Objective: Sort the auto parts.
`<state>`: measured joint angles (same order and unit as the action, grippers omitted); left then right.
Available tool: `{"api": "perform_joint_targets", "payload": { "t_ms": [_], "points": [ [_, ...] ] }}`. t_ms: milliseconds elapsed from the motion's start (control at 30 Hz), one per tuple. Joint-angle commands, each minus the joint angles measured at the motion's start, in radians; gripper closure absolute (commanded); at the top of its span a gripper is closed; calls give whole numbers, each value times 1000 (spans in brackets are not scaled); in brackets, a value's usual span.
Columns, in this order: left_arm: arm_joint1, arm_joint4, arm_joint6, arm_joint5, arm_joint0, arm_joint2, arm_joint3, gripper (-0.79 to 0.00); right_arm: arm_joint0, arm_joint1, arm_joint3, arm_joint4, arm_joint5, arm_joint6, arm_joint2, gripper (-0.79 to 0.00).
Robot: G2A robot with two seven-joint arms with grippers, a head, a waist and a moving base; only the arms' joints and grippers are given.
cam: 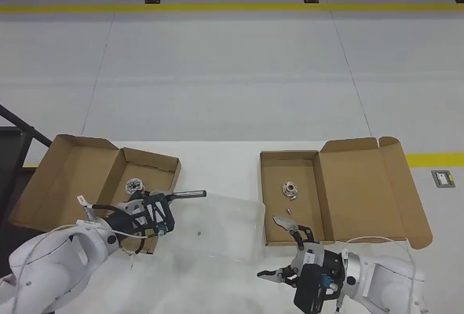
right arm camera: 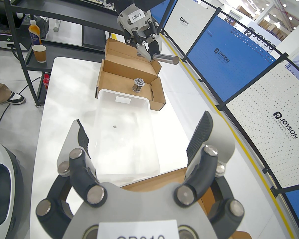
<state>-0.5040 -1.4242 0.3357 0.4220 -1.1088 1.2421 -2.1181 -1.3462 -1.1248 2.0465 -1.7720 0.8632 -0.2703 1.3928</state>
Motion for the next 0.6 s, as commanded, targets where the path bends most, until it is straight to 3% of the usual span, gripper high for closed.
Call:
{"api": "perform_joint_targets", "payload": {
  "t_ms": [0, 267, 567],
  "points": [
    [0, 0, 0, 0, 0, 0, 0, 0, 0, 0, 0, 0, 0, 0, 0, -785],
    [-14, 249, -88, -113, -45, 95, 114, 0, 0, 0, 0, 0, 0, 0, 0, -785],
    [-13, 413, -129, -68, -160, 245, 176, 0, 0, 0, 0, 0, 0, 0, 0, -785]
  ]
}}
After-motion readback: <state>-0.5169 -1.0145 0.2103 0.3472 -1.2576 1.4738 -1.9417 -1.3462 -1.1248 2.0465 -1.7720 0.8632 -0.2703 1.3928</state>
